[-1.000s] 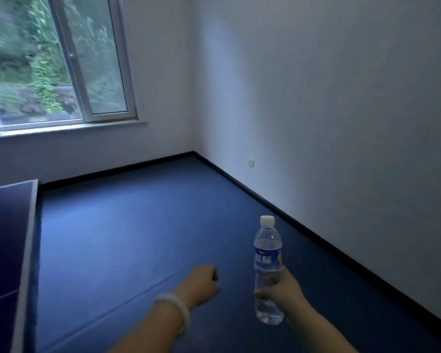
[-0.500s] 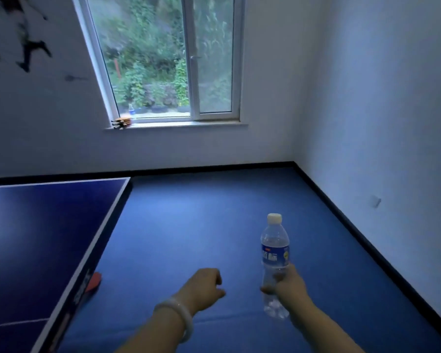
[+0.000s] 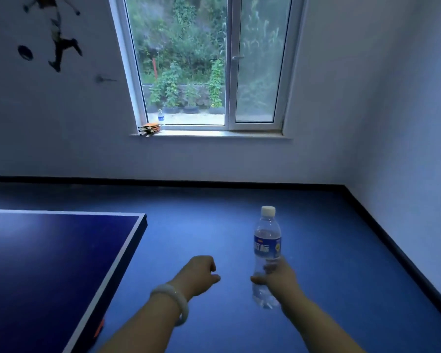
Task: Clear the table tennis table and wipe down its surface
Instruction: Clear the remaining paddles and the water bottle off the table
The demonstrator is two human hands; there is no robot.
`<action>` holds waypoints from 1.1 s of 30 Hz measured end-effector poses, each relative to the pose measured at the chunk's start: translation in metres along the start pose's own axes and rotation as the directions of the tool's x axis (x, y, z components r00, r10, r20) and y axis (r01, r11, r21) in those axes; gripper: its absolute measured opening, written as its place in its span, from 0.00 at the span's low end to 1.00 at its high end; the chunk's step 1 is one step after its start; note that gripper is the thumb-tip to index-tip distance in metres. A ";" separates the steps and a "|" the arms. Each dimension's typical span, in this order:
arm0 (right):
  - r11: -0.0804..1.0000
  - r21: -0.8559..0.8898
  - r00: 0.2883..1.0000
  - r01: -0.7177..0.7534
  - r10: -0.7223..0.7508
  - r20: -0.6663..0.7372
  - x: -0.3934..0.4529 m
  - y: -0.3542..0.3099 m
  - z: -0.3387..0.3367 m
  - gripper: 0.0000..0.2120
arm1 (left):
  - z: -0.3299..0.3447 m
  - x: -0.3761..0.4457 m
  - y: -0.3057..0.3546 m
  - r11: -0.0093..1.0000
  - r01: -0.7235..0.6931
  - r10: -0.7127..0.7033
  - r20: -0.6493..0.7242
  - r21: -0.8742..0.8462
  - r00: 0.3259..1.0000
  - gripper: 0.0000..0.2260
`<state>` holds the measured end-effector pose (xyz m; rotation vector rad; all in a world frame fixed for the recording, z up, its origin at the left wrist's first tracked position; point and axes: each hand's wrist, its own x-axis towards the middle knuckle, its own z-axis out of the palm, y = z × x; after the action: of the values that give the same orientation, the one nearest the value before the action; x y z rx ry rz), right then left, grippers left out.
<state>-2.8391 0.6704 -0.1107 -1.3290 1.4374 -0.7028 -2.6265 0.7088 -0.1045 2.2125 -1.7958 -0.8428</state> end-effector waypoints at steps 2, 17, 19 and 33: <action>1.000 0.014 1.000 -0.017 0.017 -0.025 0.044 -0.013 0.006 0.24 | -0.015 0.045 0.000 1.000 0.005 -0.005 0.009 -0.011 1.000 0.14; 0.996 0.024 0.979 0.087 -0.090 0.182 0.475 -0.169 0.079 0.21 | -0.179 0.414 -0.039 0.974 0.189 -0.203 -0.118 -0.123 0.972 0.14; 0.996 0.026 0.970 0.089 -0.093 0.226 0.520 -0.194 0.099 0.21 | -0.203 0.449 -0.055 0.960 0.224 -0.248 -0.134 -0.171 0.960 0.13; 0.992 0.019 0.953 0.125 -0.126 0.275 0.840 -0.348 0.281 0.23 | -0.391 0.750 -0.208 0.928 0.287 -0.331 -0.169 -0.237 0.928 0.08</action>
<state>-2.3524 -0.1477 -0.1219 -1.4641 1.1368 -0.5739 -2.1606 -0.0267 -0.1163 2.3761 -1.2224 -0.7793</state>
